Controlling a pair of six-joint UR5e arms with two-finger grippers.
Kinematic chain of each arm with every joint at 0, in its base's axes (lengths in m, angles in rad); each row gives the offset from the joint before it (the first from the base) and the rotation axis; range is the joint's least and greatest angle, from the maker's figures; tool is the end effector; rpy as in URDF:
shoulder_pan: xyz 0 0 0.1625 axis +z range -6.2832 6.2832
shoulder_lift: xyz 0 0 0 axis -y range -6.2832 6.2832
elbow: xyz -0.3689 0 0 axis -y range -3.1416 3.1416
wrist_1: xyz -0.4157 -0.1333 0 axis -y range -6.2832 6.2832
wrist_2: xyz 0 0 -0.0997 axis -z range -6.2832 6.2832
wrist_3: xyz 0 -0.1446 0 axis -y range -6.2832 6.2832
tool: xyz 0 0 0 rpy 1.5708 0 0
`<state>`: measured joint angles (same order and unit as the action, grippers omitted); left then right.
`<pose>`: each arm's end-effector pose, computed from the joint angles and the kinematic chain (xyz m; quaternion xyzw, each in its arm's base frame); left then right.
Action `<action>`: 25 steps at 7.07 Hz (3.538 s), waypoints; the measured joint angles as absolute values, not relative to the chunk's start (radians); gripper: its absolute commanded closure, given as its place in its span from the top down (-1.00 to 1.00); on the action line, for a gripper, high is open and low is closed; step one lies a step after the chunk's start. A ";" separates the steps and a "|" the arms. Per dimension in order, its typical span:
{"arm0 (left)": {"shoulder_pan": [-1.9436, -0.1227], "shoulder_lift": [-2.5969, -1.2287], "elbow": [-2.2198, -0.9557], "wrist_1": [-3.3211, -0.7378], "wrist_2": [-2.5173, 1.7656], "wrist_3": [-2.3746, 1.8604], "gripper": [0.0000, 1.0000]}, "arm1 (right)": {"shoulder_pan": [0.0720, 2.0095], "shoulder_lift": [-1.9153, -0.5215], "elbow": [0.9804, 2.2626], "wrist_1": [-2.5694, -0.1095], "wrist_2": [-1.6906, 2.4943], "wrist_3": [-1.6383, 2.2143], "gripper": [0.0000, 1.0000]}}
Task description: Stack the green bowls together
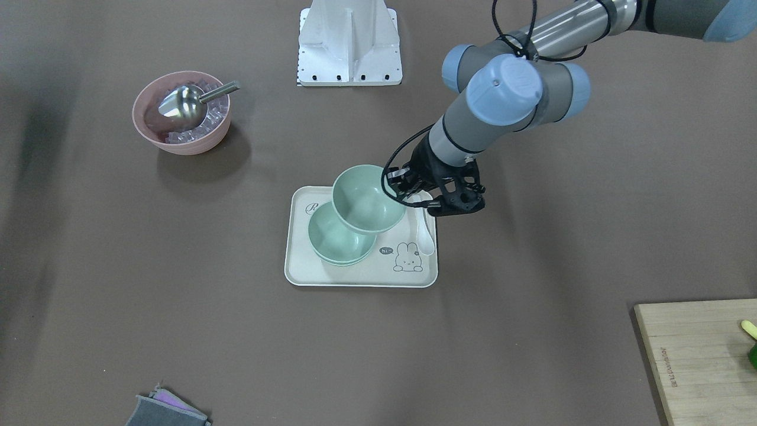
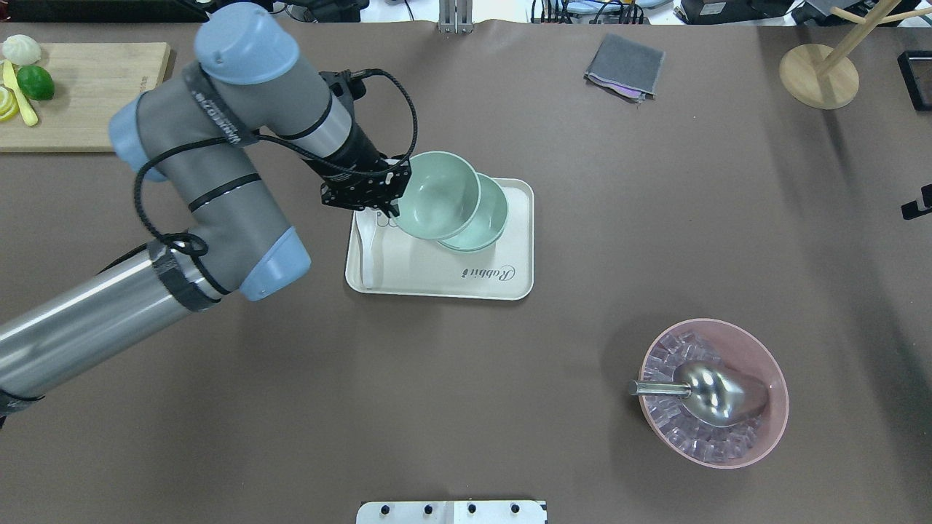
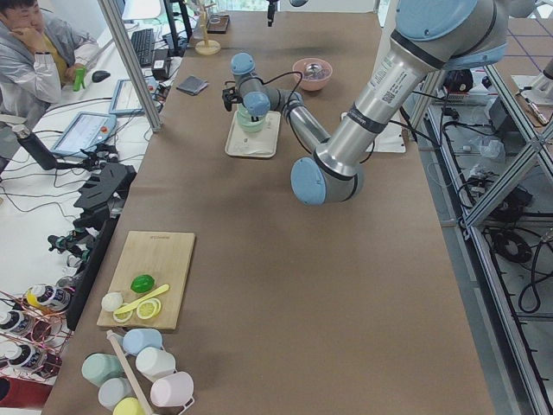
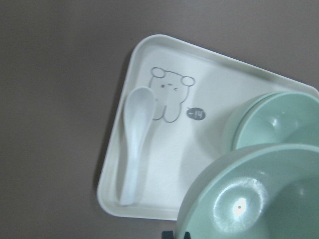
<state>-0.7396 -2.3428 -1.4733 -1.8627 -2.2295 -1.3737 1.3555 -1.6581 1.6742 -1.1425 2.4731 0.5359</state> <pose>0.5111 -0.5270 0.1502 -0.0571 0.5216 -0.0797 0.8475 -0.0900 -0.5044 0.5614 0.0285 -0.4684 0.0453 0.8819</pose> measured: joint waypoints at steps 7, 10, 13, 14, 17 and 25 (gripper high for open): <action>-0.706 -2.400 -1.386 -1.943 -2.171 -1.411 0.97 | 1.354 -1.655 1.672 -1.142 2.471 0.537 1.00; -0.709 -2.392 -1.405 -1.949 -2.119 -1.410 0.96 | 1.354 -1.654 1.673 -1.143 2.471 0.538 1.00; -0.810 -2.224 -1.588 -1.816 -2.195 -1.181 0.97 | 1.337 -1.645 1.674 -1.150 2.395 0.527 1.00; -0.868 -2.151 -1.679 -1.691 -2.215 -0.980 0.96 | 1.331 -1.641 1.672 -1.159 2.371 0.504 1.00; -1.075 -1.880 -1.848 -1.505 -2.233 -0.400 0.96 | 1.358 -1.588 1.664 -1.297 2.331 0.341 1.00; -1.409 -1.614 -1.752 -1.556 -2.339 0.011 0.96 | 1.379 -1.516 1.599 -1.380 2.363 0.274 1.00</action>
